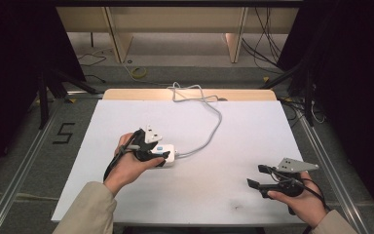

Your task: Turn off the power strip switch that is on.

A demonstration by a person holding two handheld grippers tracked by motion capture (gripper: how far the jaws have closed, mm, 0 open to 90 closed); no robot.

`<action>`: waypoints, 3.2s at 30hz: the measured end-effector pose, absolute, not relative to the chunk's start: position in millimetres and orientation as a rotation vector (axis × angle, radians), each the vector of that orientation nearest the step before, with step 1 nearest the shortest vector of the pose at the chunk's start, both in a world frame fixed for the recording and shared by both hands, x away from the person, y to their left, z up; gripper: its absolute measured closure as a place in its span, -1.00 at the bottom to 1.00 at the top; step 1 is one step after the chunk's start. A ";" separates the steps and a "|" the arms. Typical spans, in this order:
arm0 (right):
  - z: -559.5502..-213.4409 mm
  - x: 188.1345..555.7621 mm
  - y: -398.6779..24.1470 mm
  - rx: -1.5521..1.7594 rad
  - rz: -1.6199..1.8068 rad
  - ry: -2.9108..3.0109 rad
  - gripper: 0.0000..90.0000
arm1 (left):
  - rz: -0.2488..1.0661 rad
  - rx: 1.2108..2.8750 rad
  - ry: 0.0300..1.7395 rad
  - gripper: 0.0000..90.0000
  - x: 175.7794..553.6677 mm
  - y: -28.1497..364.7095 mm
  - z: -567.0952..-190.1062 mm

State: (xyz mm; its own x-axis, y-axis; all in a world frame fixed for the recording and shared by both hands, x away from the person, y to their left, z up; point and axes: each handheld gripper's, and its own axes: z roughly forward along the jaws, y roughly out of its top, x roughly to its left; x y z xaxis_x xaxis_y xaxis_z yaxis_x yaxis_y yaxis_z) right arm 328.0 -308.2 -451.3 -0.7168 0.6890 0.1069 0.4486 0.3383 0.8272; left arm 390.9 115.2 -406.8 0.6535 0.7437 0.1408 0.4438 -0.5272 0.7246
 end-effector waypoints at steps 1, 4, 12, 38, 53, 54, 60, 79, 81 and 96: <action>-451.3 328.0 -308.2 1.023 1.320 2.342 -0.35 | 0.584 2.204 0.915 -0.31 389.7 115.8 -407.3; -451.3 328.0 -308.2 1.023 1.320 2.342 -0.35 | 0.585 2.206 0.910 -0.32 386.7 117.8 -407.7; -451.4 328.1 -308.2 1.029 1.320 2.341 -0.35 | 0.600 2.208 0.906 -0.34 381.3 123.6 -409.6; -451.2 328.0 -308.4 1.028 1.324 2.338 -0.35 | 0.643 2.176 0.876 -0.37 361.9 144.8 -414.1; -451.4 328.0 -308.7 1.029 1.321 2.338 -0.36 | 0.660 2.153 0.891 -0.37 348.2 161.2 -422.4; -451.4 328.0 -308.7 1.028 1.323 2.337 -0.36 | 0.663 2.152 0.893 -0.37 346.9 163.3 -423.0; -451.9 328.3 -308.6 1.029 1.323 2.338 -0.36 | 0.677 2.138 0.912 -0.37 342.9 172.7 -425.7; -451.8 328.1 -309.9 1.032 1.321 2.335 -0.36 | 0.712 2.100 0.981 -0.38 328.5 198.3 -438.8; -451.9 328.2 -310.1 1.032 1.322 2.334 -0.36 | 0.716 2.092 0.993 -0.38 327.6 200.3 -440.1; -452.2 328.9 -310.9 1.035 1.323 2.339 -0.37 | 0.721 2.101 1.003 -0.37 327.9 200.1 -446.7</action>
State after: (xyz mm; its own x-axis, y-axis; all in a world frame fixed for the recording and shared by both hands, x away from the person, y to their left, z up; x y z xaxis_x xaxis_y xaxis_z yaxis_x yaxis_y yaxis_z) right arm 328.9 -310.9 -452.2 -0.7122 0.6926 0.1147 0.4551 0.3311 0.8266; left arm 327.9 200.1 -446.7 0.5471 0.8169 0.1827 0.4335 -0.4633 0.7729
